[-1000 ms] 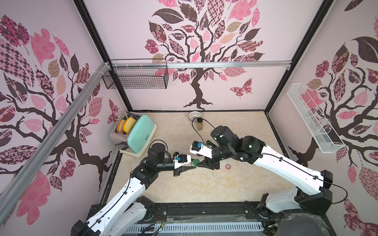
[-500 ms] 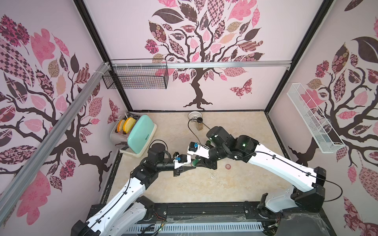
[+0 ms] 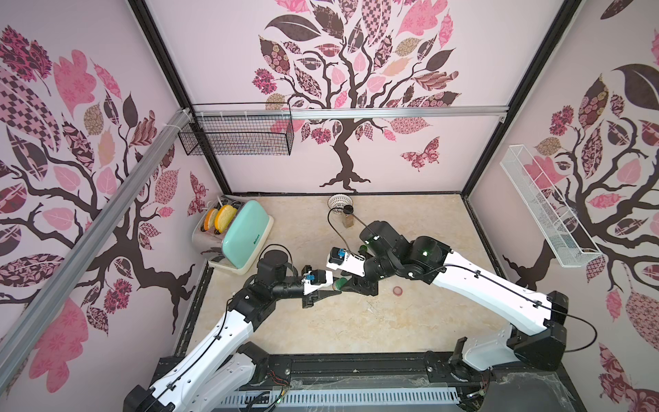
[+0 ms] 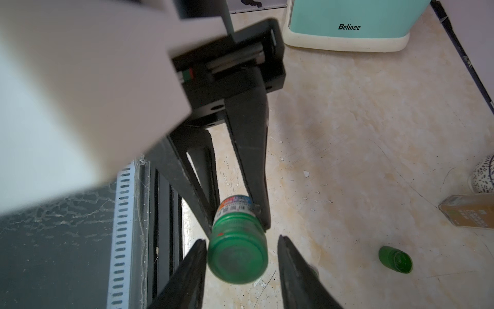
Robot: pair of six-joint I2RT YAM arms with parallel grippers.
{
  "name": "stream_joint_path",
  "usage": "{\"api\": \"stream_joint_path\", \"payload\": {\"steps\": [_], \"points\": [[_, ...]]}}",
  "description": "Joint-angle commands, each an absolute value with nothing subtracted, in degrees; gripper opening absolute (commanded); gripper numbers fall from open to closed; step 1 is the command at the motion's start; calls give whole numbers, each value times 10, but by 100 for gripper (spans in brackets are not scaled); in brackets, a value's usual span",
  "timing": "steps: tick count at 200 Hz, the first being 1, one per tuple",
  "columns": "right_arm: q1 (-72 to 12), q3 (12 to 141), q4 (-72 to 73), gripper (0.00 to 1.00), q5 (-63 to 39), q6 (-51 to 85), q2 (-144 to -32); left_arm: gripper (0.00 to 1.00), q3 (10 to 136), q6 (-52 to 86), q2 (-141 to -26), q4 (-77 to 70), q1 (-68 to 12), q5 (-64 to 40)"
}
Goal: Close the paint jar lid
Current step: Screw the lid onto the paint jar.
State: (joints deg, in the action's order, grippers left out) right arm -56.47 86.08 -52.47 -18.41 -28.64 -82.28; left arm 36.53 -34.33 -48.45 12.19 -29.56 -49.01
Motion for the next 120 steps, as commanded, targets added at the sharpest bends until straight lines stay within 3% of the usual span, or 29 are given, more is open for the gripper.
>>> {"api": "stream_joint_path", "payload": {"steps": [1, 43, 85, 120], "points": [[-568, 857, -522, 51, -167, -279, -803, 21, 371, -345, -478, 121, -296, -496], [-568, 848, -516, 52, -179, -273, -804, 21, 372, -345, -479, 121, -296, -497], [-568, 851, -513, 45, -184, -269, -816, 21, 371, -346, -480, 121, -297, -497], [-568, 850, -506, 32, -192, -260, -817, 21, 371, -345, -479, 121, -296, -497]]}}
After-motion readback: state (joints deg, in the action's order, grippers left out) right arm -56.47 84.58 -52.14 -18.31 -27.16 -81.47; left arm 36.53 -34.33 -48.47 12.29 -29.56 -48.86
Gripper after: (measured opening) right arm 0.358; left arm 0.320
